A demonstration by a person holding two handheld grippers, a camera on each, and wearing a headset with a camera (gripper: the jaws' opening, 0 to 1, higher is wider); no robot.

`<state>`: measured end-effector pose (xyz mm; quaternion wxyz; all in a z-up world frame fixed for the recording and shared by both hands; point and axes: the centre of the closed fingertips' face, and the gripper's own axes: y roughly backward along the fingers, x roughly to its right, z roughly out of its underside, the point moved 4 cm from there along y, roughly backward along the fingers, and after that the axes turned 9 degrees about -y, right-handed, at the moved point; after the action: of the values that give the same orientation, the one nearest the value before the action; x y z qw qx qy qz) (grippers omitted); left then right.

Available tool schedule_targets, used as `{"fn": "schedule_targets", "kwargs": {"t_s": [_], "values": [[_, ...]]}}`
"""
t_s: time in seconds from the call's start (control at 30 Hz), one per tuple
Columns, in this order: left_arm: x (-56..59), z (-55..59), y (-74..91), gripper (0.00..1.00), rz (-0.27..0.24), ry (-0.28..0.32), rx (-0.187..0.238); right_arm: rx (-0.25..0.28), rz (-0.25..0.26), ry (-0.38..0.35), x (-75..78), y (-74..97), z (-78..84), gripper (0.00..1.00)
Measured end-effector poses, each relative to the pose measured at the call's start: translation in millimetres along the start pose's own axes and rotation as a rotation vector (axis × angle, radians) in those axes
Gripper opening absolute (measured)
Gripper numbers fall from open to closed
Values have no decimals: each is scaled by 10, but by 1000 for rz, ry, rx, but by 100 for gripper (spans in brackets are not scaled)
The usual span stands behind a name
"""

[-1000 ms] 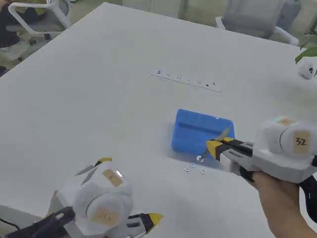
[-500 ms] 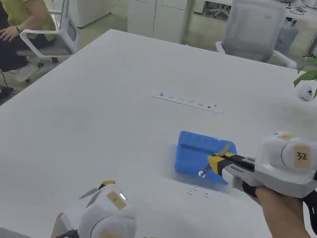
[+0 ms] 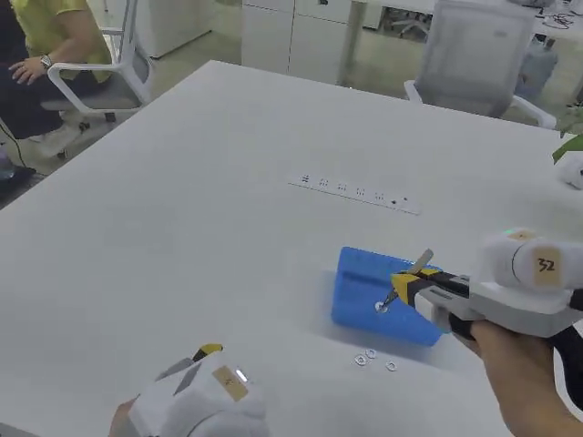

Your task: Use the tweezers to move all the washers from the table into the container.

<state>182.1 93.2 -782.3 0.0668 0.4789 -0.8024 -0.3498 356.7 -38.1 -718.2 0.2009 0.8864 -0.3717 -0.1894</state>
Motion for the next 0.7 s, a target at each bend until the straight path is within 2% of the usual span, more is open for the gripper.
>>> {"fn": "schedule_targets", "kwargs": {"t_s": [0.23,0.47,0.57,0.67,0.7], "values": [[-17,18,1,93,5,21,-8,-4,20,-4,100,-206,-38,2],[6,33,-12,92,21,16,-20,-31,37,19,124,-338,48,2],[4,42,-12,92,33,39,-24,-47,39,-20,168,-397,138,2],[6,41,-11,92,35,45,-19,-30,12,-140,169,-441,183,2],[7,43,-12,93,36,45,-21,-30,17,-148,187,-450,190,2]]}}
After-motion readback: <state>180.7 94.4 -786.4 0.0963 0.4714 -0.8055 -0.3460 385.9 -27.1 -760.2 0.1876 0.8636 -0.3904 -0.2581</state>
